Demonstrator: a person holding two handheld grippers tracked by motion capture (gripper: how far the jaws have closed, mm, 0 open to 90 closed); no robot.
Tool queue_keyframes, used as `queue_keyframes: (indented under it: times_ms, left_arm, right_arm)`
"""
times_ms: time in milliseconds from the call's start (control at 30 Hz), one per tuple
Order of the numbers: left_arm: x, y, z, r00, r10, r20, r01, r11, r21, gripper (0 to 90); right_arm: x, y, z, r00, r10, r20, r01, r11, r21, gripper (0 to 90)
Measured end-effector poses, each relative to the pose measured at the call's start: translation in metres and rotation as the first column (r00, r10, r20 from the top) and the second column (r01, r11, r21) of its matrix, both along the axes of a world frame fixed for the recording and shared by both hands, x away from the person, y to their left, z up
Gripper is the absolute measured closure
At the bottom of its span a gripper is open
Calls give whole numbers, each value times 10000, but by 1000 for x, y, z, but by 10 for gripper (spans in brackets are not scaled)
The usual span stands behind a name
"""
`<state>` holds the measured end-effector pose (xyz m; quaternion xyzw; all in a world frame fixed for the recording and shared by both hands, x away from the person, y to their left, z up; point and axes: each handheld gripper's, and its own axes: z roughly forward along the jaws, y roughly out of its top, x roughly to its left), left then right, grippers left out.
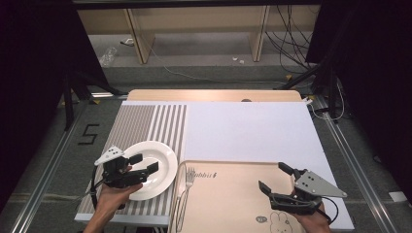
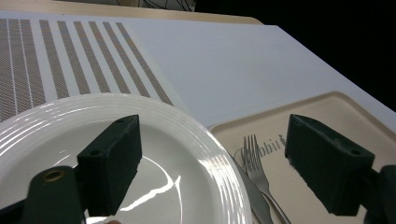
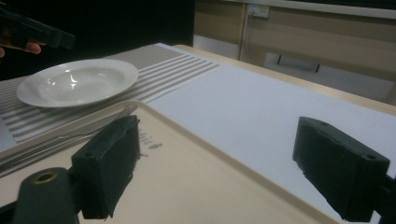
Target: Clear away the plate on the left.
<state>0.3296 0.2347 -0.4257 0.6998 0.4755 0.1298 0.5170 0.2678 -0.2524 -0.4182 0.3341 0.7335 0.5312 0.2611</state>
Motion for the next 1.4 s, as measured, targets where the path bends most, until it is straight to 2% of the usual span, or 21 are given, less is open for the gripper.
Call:
queue_keyframes:
  times_ms: [233, 467, 600, 833, 1000, 1167, 1300, 1400]
  left_arm:
    - [0, 8, -2, 9993, 359, -117, -358, 9994, 20, 181]
    - [0, 16, -4, 9949, 965, -286, -961, 9953, 122, 180]
    - [1, 23, -4, 9901, 1357, -360, -1355, 9907, 79, 179]
    - [3, 33, -6, 9835, 1725, -550, -1727, 9850, 16, 179]
    - [5, 42, -8, 9754, 2099, -668, -2102, 9776, 13, 180]
    - [6, 48, -11, 9664, 2393, -939, -2411, 9705, -81, 182]
    - [7, 51, -12, 9622, 2466, -1158, -2501, 9681, -169, 182]
    - [8, 55, -15, 9593, 2406, -1480, -2505, 9667, -521, 182]
  right_arm:
    - [-1, 0, 1, 10000, -73, 31, 73, 10000, 13, 157]
    - [-1, 0, 1, 10000, -62, 14, 62, 10000, 32, 157]
    - [-1, 0, 1, 10000, -51, 30, 51, 10000, 25, 157]
    - [-1, 1, 1, 10000, -53, 50, 53, 10000, 38, 157]
    - [-1, 1, 1, 10000, -24, 18, 24, 10000, 9, 157]
    - [-1, 1, 1, 10000, -21, 21, 21, 10000, 12, 157]
    - [-1, 1, 1, 10000, -21, 44, 21, 10000, 16, 157]
    - [-1, 0, 1, 10000, -18, 57, 18, 10000, -7, 157]
